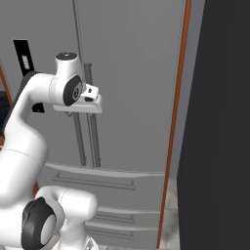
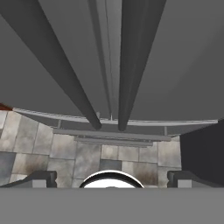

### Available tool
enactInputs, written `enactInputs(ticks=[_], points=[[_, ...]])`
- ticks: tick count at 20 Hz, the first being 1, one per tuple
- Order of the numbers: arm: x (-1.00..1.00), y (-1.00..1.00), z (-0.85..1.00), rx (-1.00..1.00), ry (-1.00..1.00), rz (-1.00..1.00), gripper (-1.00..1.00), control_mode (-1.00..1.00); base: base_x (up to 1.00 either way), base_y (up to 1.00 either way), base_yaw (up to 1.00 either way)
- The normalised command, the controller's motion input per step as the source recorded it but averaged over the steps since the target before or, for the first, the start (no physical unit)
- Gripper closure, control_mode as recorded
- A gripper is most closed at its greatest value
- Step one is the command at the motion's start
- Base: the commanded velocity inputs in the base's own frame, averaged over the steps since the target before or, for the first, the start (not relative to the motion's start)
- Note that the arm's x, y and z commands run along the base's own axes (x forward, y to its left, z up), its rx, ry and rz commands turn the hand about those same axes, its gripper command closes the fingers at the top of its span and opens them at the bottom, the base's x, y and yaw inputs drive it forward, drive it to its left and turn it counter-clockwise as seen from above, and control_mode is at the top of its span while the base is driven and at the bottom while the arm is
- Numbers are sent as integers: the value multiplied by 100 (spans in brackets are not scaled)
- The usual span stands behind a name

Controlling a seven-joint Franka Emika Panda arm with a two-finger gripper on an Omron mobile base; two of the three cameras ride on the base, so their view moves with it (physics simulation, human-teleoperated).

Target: Retrieve a lemon from the fridge and place it on the cutting board with the fish.

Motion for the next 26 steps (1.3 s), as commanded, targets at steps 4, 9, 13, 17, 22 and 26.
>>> enactInputs(ticks=[4, 9, 13, 17, 22, 26], points=[[0, 0, 0, 0, 0, 0, -100, 100, 0, 25, 0], [0, 0, 0, 0, 0, 0, -100, 100, 0, 29, 0], [0, 0, 0, 0, 0, 0, -100, 100, 0, 33, 0], [0, 0, 0, 0, 0, 0, -100, 100, 0, 7, 0], [0, 0, 0, 0, 0, 0, -100, 100, 0, 0, 0], [0, 0, 0, 0, 0, 0, -100, 100, 0, 0, 0]])
